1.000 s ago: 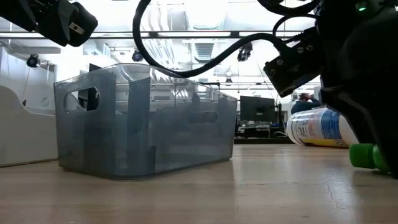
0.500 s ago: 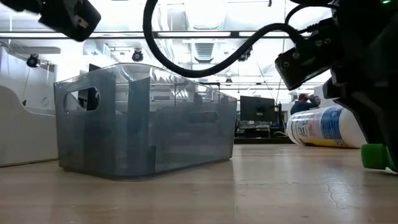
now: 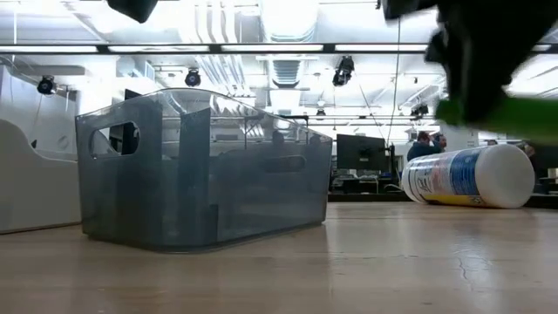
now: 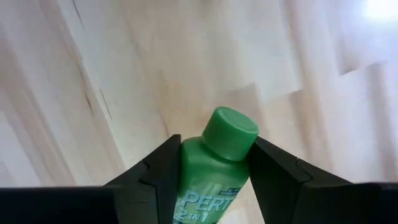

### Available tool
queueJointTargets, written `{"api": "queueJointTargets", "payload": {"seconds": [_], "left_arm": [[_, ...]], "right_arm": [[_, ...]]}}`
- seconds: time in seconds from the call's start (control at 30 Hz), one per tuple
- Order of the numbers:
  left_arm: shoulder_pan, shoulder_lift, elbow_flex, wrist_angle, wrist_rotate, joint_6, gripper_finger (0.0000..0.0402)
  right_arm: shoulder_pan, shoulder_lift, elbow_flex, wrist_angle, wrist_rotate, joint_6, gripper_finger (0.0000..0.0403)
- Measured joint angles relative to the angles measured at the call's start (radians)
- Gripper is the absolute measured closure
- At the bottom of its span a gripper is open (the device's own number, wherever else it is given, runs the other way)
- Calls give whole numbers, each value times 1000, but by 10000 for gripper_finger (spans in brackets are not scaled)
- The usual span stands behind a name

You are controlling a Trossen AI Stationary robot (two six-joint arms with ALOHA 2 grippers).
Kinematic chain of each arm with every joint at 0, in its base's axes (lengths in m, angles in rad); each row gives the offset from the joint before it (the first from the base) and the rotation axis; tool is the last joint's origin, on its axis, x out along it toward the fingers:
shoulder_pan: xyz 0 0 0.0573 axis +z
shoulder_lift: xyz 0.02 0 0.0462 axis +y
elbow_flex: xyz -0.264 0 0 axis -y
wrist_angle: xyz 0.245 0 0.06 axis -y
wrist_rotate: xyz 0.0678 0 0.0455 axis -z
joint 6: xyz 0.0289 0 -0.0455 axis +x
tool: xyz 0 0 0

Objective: Pick & Place Travel size toiletries
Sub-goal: Put the green shampoo into the top black transparent bin

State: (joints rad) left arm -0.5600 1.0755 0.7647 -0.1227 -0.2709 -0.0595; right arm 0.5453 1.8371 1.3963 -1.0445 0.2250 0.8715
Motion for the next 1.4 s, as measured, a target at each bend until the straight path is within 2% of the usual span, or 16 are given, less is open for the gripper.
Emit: {"api": "queueJointTargets", "payload": {"seconds": [0.13,0.33,0.47,0.57,0.73,0.9,1.13,1.4], "left_arm": [[8,21,0,85,0,50,232],[33,99,0,279,0,185,232],[47,170,0,400,0,290,232],[54,224,3,492,0,362,232],[62,300,64,501,0,436,232],[74,369,162,504,0,501,232],[110,473,304,383,5,535,232],[127,534,384,368,6,588,232]], "right_arm": [[0,-83,-6,30,58,-49,250],[-21,-178,-5,163,116,-228,246],[-53,-212,-5,268,112,-370,245],[-84,-230,-3,321,53,-459,250],[-126,-243,-1,403,-61,-559,245],[-142,-243,0,435,-123,-610,242],[-143,-243,0,434,-157,-617,249],[-142,-245,-1,438,-161,-622,250]]}}
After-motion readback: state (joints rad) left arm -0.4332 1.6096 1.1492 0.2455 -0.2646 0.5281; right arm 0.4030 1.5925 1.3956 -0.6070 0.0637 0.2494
